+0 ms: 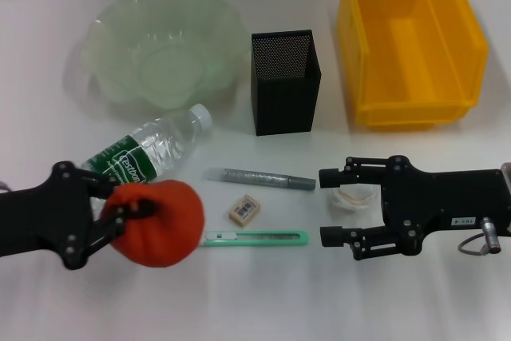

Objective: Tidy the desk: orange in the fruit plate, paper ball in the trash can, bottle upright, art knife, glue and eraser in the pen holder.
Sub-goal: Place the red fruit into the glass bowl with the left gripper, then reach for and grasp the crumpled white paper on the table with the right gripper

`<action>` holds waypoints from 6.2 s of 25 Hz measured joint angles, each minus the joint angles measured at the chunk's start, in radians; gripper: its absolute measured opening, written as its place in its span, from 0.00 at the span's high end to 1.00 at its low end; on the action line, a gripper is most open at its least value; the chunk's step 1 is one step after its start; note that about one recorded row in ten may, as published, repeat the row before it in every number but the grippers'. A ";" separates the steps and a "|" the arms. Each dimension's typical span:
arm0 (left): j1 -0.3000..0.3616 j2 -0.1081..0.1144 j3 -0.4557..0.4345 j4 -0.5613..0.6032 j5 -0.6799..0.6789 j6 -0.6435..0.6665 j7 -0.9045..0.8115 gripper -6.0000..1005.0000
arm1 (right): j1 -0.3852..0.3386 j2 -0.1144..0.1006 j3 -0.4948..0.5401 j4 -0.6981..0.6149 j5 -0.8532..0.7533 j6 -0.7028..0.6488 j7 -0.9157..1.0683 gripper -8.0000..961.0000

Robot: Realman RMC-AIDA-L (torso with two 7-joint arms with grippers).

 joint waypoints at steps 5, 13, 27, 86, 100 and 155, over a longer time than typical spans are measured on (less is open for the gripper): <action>-0.047 -0.055 -0.002 -0.002 -0.019 -0.033 0.000 0.90 | -0.007 0.002 0.007 0.002 0.000 0.003 -0.005 0.23; -0.071 -0.076 -0.004 -0.061 -0.237 -0.134 0.021 0.92 | -0.037 0.005 0.082 0.006 0.008 0.005 -0.051 0.23; -0.233 -0.084 -0.005 -0.302 -0.508 -0.618 0.171 0.92 | -0.071 0.007 0.116 0.011 0.035 -0.005 -0.076 0.24; 0.056 0.054 0.413 -0.050 -0.368 -0.163 -0.101 0.22 | -0.054 -0.004 0.158 0.012 0.042 0.003 -0.055 0.28; 0.059 0.046 0.413 -0.055 -0.365 -0.163 -0.066 0.22 | -0.035 -0.007 0.134 -0.131 0.040 -0.057 0.161 0.29; 0.063 0.056 0.401 -0.055 -0.362 -0.170 -0.072 0.22 | 0.168 0.013 -0.548 -0.504 -0.457 0.330 0.779 0.32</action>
